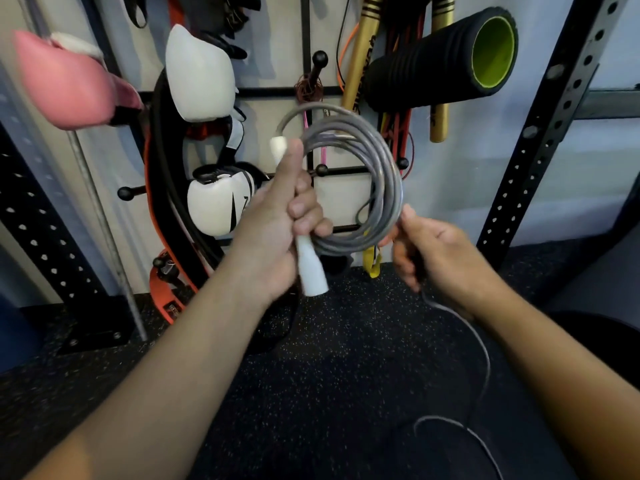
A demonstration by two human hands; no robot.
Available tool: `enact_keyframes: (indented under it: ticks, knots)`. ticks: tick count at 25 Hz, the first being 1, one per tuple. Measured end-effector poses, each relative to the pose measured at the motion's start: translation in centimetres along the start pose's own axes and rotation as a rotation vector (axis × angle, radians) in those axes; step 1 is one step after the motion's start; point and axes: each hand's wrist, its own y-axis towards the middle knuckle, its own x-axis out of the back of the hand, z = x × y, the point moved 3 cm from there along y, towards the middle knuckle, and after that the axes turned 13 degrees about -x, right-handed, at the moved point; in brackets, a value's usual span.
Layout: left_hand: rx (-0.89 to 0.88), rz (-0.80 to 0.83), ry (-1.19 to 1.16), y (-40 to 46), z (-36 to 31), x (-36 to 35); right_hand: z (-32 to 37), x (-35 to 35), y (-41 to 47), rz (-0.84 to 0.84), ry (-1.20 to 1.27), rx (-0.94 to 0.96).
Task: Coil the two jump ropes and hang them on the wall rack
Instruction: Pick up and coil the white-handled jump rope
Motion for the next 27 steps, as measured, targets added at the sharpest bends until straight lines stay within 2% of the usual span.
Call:
enact_keyframes:
  ticks: [2, 4, 5, 7, 9, 11, 13, 14, 16, 19, 21, 24, 27]
  knots:
    - [-0.022, -0.189, -0.123, -0.9, 1.3, -1.0, -0.1, -2.3, -0.3, 0.08, 0.074, -0.037]
    - [-0.076, -0.314, -0.065, -2.2, 2.5, -1.4, 0.0, -4.9, -1.0, 0.172, 0.202, -0.038]
    - [-0.115, -0.344, 0.0, -2.7, 3.0, -1.5, -0.1, -6.0, -1.3, 0.163, 0.258, -0.026]
    - [-0.152, -0.367, 0.098, -3.4, 4.0, -1.2, -0.2, -7.2, -2.1, 0.047, 0.355, 0.002]
    - [-0.117, -0.351, 0.183, -3.4, 4.5, -0.6, -0.2, -7.2, -2.4, -0.088, 0.392, -0.011]
    - [-0.124, -0.296, 0.281, -2.8, 4.5, 0.2, 0.6, -6.0, -2.1, -0.147, 0.303, -0.014]
    - [-0.167, -0.226, 0.288, -1.6, 3.7, 1.0, 1.8, -4.3, -1.7, -0.152, 0.115, 0.011]
    - [-0.188, -0.175, 0.277, -0.8, 2.9, 1.6, 2.4, -3.4, -1.5, -0.14, 0.01, 0.027]
    - [-0.199, 0.015, 0.404, 0.6, 0.8, 2.2, 3.3, -1.7, -1.5, -0.109, -0.17, 0.046]
    - [-0.117, 0.432, 0.736, 1.1, -2.3, 2.3, 3.9, 0.0, -1.8, -0.038, -0.44, 0.063]
    - [-0.088, 0.633, 1.028, 0.3, -3.4, 1.1, 3.6, -0.1, -2.0, 0.054, -0.573, 0.053]
    - [-0.205, 0.834, 1.596, -1.9, -2.9, -2.6, 3.1, -1.2, -2.2, 0.118, -0.722, 0.08]
    - [-0.23, 0.943, 1.844, -3.5, -0.5, -4.5, 3.3, -1.6, -2.3, 0.08, -0.786, 0.099]
